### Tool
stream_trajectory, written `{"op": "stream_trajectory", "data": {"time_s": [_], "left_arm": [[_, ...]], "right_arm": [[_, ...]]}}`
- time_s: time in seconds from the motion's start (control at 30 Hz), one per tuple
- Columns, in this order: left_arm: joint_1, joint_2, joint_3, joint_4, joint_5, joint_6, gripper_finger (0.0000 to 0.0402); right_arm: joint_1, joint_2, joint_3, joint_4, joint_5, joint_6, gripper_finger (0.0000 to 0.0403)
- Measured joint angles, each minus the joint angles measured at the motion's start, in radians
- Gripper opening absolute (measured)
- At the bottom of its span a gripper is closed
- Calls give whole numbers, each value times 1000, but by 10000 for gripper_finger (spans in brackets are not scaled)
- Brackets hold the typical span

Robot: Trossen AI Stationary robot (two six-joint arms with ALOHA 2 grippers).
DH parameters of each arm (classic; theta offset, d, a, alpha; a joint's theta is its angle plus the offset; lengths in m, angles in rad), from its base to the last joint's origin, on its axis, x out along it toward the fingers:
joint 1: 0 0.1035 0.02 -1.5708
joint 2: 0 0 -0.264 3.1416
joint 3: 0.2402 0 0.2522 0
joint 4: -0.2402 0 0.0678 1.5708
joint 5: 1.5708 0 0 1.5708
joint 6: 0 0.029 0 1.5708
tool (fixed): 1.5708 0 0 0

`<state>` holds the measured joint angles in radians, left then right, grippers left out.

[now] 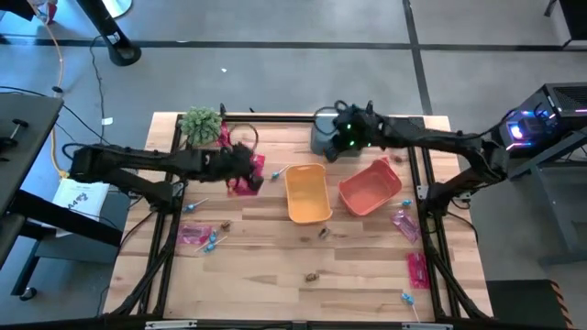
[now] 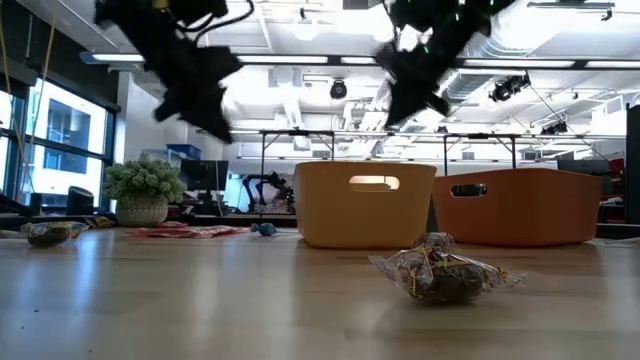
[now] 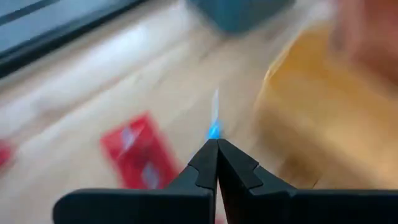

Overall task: Sort candy
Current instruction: Adjust the yellow bin

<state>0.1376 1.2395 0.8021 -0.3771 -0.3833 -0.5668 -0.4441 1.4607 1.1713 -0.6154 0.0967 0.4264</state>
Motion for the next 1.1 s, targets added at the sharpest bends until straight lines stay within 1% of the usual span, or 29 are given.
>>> {"op": "stream_trajectory", "data": {"time_s": [0.13, 0.23, 0.33, 0.4, 0.53, 0.67, 0.77, 0.83, 0.93, 1.03, 1.1], "left_arm": [[58, 23, 2, 184, 80, 12, 0], [85, 67, 0, 206, 109, -9, 0], [101, 94, 0, 212, 183, -44, 0], [103, 100, 0, 213, 235, -50, 0], [85, 72, 0, 220, 298, -4, 0], [67, 23, 1, 215, 304, 3, 0], [52, -32, 1, 218, 313, 22, 0], [37, -73, 1, 219, 313, 36, 0], [29, -137, 1, 217, 300, 47, 0], [29, -192, 1, 215, 263, 48, 0], [30, -220, 1, 212, 234, 48, 0]], "right_arm": [[-140, 13, -9, -82, 16, -25, 0], [-220, 30, -21, -88, 41, -25, 0], [-282, 71, -28, -80, -11, -4, 0], [-301, 115, -29, -56, -34, -2, 0], [-293, 206, -29, 48, -37, -5, 0], [-274, 293, -23, 167, -55, 38, 0], [-237, 355, -19, 275, -118, 70, 0], [-199, 383, -19, 366, -125, 73, 0], [-142, 404, -25, 481, -141, 117, 0], [-84, 409, -27, 578, -163, 176, 0], [-50, 409, -30, 618, -199, 200, 0]]}}
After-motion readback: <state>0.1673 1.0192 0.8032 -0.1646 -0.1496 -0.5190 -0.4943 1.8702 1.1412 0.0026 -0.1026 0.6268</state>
